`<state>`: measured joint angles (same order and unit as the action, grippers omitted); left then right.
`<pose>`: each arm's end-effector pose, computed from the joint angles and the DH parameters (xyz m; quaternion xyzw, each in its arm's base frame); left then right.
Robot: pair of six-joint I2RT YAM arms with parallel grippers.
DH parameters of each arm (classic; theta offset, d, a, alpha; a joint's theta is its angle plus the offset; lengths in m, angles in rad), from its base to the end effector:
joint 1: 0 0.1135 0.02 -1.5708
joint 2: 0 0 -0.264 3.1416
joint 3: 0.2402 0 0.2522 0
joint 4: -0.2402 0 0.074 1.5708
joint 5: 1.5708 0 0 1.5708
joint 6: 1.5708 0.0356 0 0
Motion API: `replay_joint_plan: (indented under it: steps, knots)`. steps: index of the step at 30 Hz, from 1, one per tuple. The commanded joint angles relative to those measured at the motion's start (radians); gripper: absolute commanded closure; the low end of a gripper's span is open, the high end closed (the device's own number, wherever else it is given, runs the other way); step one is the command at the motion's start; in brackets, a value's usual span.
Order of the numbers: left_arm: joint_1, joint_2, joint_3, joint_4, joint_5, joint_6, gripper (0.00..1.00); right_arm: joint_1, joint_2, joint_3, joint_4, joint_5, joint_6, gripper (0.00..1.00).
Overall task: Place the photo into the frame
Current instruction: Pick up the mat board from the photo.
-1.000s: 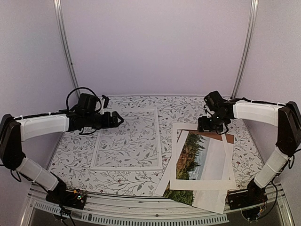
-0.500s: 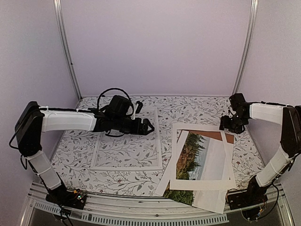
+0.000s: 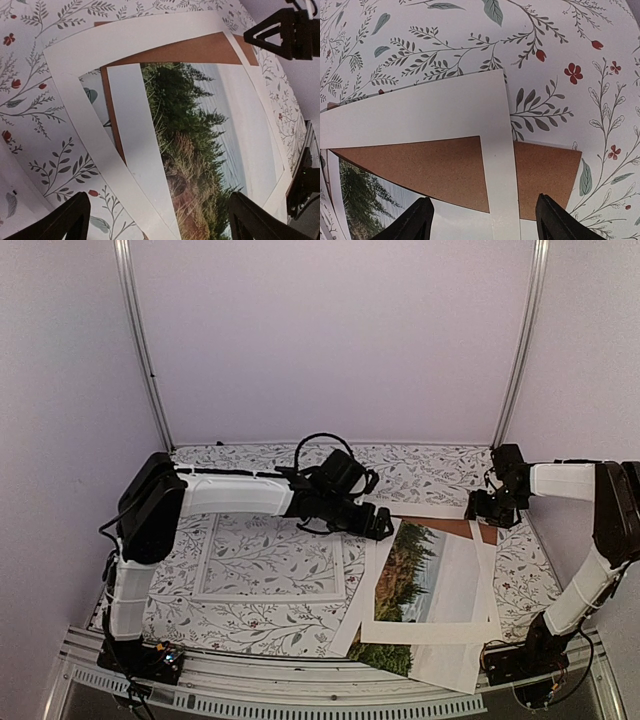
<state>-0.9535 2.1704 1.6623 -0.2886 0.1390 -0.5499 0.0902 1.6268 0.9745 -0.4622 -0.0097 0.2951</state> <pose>0.2788 -0.4013 0.1866 0.2108 0.8998 -0.3041 0.2312 0.3128 0.0286 0.1777 0.0985 0.9691 0.0479 0.2211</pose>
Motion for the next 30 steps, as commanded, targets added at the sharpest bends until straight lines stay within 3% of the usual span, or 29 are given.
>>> replay_joint_plan:
  steps: [1, 13, 22, 30]
  knots:
    - [-0.021, 0.085, 0.092, -0.119, -0.05, 0.0, 0.02, -0.009, 0.025, -0.011, 0.026, -0.015, -0.003, 0.26]
    - [-0.025, 0.196, 0.18, -0.147, -0.117, -0.016, 0.1, -0.039, 0.062, -0.04, 0.085, -0.048, 0.01, 0.29]
    - [-0.029, 0.236, 0.194, -0.147, -0.166, -0.024, 0.22, -0.049, 0.085, -0.064, 0.114, -0.089, 0.016, 0.36]
    - [-0.039, 0.269, 0.2, -0.163, -0.267, -0.02, 0.26, -0.049, 0.093, -0.103, 0.166, -0.172, 0.038, 0.45]
